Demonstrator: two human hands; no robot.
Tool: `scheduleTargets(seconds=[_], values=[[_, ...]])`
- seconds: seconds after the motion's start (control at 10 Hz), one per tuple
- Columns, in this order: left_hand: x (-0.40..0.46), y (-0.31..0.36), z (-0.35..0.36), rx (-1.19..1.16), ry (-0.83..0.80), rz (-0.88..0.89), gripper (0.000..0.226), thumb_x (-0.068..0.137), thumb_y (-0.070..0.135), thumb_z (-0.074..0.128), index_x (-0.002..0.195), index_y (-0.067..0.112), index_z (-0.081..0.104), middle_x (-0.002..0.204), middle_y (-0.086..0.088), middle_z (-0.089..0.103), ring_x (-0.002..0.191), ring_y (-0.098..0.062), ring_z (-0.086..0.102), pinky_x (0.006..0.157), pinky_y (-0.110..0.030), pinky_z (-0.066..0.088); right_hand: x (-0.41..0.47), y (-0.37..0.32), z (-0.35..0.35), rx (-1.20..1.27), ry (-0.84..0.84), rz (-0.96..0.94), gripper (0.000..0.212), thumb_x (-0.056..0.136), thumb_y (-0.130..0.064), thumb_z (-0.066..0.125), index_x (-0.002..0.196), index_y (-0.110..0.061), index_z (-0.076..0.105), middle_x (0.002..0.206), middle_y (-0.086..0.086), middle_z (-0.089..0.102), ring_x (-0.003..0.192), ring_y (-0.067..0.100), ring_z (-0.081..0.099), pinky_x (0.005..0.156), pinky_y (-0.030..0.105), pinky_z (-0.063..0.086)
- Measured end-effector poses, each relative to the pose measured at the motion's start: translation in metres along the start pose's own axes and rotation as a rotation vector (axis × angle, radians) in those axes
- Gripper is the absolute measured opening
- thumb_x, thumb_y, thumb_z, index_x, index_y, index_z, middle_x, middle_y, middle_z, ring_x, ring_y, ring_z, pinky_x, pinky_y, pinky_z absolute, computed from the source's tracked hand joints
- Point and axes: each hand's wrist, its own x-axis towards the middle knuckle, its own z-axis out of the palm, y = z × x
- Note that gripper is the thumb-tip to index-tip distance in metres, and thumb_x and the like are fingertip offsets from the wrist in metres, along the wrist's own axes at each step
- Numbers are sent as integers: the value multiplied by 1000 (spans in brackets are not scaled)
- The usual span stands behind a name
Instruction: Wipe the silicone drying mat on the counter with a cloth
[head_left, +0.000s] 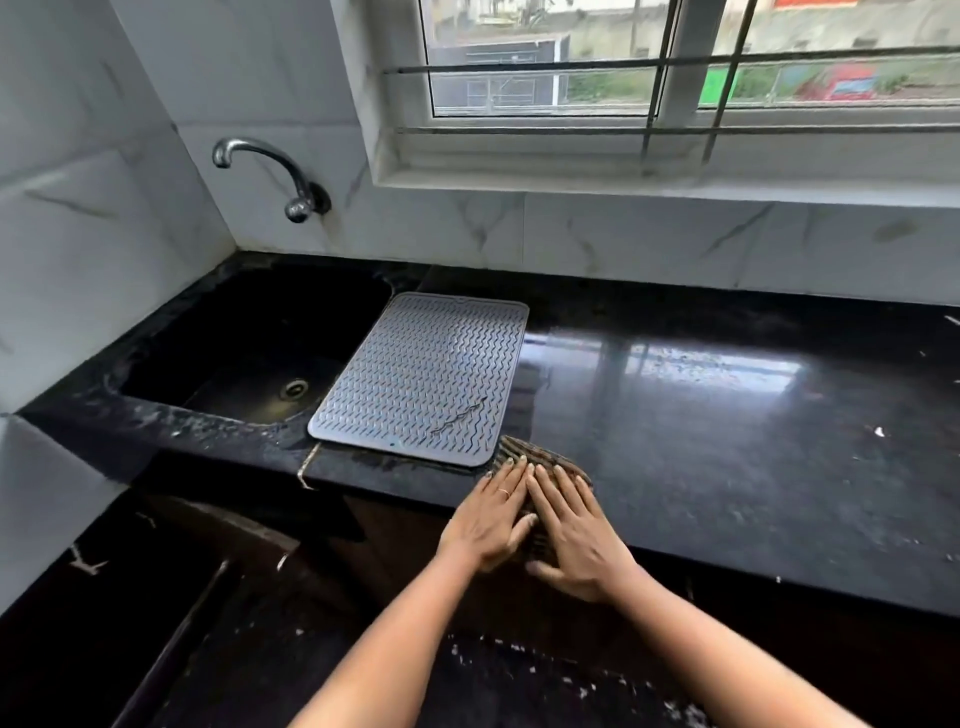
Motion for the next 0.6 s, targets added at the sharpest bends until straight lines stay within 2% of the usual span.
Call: scheduleTargets(seconds=[0.1, 0.2, 0.3, 0.4, 0.5, 0.6], values=[[-2, -2, 2, 20, 15, 26, 68, 101, 46, 25, 153, 12, -1, 162, -3, -7, 150, -15, -7, 122, -28, -4, -2, -6, -2, -99, 75, 39, 87, 68, -47, 70, 138, -4, 40, 146, 13, 39, 134, 34, 36, 113, 38, -1], [-5, 1, 4, 6, 29, 16, 66, 101, 46, 23, 153, 12, 0, 162, -2, -7, 150, -15, -7, 121, -27, -6, -3, -8, 2, -167, 165, 2, 82, 65, -47, 73, 132, -5, 50, 139, 11, 50, 128, 31, 46, 111, 39, 9], [-5, 0, -7, -17, -23, 42, 66, 101, 46, 26, 153, 12, 6, 162, -4, -1, 150, -16, -1, 123, -28, 1, 1, -3, -12, -172, 131, -17, 74, 69, -56, 53, 128, -11, 56, 134, 7, 56, 121, 26, 55, 104, 40, 39], [7, -6, -47, -78, -52, 23, 52, 100, 47, 31, 142, 19, 43, 153, -6, 36, 141, -20, 35, 113, -34, 33, 24, 3, -60, -181, -32, -11, 46, 84, -50, 37, 110, -22, 63, 112, 2, 69, 101, 24, 65, 85, 38, 46], [31, -17, -114, 88, -32, -71, 58, 99, 53, 27, 108, 12, 67, 115, -14, 68, 105, -29, 65, 80, -35, 49, 68, 13, -116, -182, -229, 113, 29, 89, -26, 42, 93, -11, 66, 103, 14, 70, 92, 33, 66, 76, 36, 50], [52, -24, -191, 189, 204, -106, 64, 98, 59, 21, 90, 15, 68, 97, -9, 71, 87, -26, 68, 68, -31, 44, 110, 24, -183, -121, -454, 242, 20, 87, -19, 55, 84, -4, 67, 104, 15, 71, 67, 21, 64, 63, 28, 50]])
